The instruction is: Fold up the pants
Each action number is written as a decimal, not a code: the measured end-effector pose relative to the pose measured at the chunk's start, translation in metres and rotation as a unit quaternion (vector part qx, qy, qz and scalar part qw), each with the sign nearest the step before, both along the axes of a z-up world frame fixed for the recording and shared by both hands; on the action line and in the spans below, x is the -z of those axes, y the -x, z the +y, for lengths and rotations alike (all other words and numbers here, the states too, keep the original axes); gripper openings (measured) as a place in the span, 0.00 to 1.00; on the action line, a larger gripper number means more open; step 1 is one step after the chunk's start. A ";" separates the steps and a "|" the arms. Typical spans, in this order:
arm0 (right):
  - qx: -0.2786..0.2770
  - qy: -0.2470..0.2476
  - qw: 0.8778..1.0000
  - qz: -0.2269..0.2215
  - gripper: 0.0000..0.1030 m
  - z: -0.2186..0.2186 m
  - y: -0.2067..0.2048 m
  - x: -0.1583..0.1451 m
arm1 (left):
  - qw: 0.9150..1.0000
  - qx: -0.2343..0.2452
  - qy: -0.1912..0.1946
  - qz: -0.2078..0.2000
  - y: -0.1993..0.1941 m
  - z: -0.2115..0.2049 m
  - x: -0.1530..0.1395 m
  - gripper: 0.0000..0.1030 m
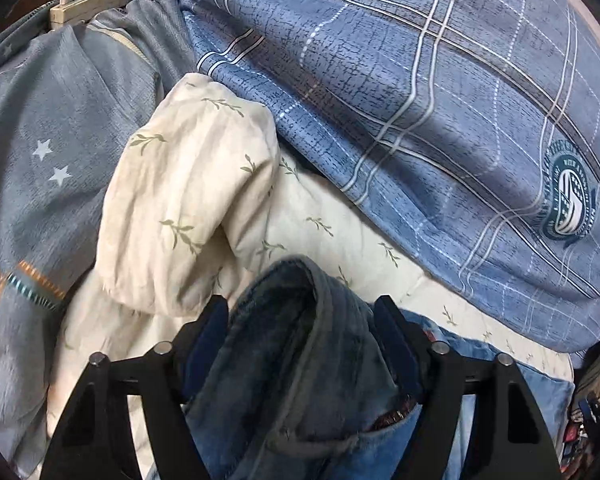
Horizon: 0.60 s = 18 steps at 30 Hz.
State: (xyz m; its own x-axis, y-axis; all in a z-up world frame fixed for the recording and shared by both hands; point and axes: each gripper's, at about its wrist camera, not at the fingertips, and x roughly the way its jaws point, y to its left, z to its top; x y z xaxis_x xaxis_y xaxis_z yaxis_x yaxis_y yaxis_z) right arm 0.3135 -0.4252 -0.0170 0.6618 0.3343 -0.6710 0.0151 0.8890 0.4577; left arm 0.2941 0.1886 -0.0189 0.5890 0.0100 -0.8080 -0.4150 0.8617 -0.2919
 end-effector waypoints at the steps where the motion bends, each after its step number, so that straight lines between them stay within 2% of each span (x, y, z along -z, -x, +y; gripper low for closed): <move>1: -0.002 0.015 1.000 0.002 0.61 0.005 -0.008 0.004 | 1.000 0.000 0.004 0.002 0.001 0.002 0.003 0.64; 2: -0.003 0.030 0.999 0.016 0.56 0.012 -0.021 0.013 | 1.000 0.001 0.009 0.007 -0.001 0.003 0.007 0.58; 3: -0.004 0.034 0.999 0.026 0.52 0.014 -0.028 0.020 | 1.000 0.004 0.015 0.012 -0.005 0.004 0.010 0.47; 5: -0.003 0.052 0.998 0.043 0.35 0.022 -0.039 0.032 | 1.000 0.010 0.025 0.017 -0.008 0.005 0.016 0.33; 6: -0.001 0.068 0.997 0.045 0.33 0.026 -0.043 0.036 | 0.999 0.012 0.029 0.014 -0.008 0.005 0.016 0.18; 7: 0.002 0.078 0.996 0.042 0.19 0.026 -0.043 0.038 | 0.999 0.017 0.040 0.012 -0.009 0.005 0.016 0.10; 8: -0.001 0.085 0.996 0.039 0.09 0.028 -0.043 0.038 | 0.999 0.015 0.043 0.010 -0.010 0.005 0.015 0.09; 10: -0.003 0.099 0.994 0.033 0.05 0.032 -0.038 0.035 | 0.999 0.016 0.044 0.009 -0.010 0.004 0.014 0.06; 12: -0.003 0.102 0.994 0.026 0.04 0.033 -0.033 0.027 | 0.999 0.017 0.044 0.003 -0.007 0.003 0.011 0.06; 18: 0.007 0.079 0.997 -0.017 0.04 0.028 -0.010 -0.006 | 0.996 0.039 0.041 -0.068 0.032 -0.003 -0.029 0.05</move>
State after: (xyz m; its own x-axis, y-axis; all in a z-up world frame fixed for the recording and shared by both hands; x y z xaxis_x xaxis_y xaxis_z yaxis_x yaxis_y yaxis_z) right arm 0.3232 -0.3976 -0.0107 0.6891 0.2171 -0.6914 0.0153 0.9495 0.3134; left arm 0.2625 0.1857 0.0106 0.6894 -0.1035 -0.7170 -0.2993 0.8606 -0.4120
